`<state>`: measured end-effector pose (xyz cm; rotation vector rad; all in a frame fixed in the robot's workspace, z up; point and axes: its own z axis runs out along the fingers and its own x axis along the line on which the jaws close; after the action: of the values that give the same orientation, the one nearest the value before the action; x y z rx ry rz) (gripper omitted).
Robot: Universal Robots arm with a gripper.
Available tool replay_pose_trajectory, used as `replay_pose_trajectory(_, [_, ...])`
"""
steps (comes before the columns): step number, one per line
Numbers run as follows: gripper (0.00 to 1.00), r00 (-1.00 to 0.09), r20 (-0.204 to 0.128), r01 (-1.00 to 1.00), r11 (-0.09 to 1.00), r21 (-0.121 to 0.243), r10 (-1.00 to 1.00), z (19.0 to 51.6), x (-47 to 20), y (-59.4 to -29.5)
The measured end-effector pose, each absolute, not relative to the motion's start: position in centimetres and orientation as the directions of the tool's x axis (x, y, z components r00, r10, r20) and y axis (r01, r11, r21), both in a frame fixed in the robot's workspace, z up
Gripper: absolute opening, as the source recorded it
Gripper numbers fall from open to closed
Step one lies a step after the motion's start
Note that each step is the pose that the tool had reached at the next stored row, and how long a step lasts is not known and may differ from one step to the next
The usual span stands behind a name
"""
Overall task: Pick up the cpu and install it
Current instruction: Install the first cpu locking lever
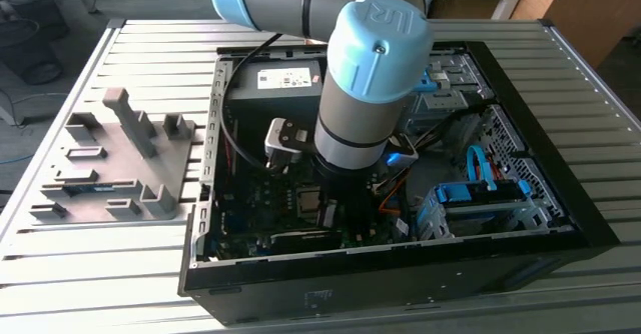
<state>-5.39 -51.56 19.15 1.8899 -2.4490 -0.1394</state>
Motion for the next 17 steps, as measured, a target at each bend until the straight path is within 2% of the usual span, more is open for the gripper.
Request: replay_pose_trajectory(17, [0.1,-0.255,-0.017,-0.962,0.251,0.111,-0.967,18.7,-4.0,-51.6])
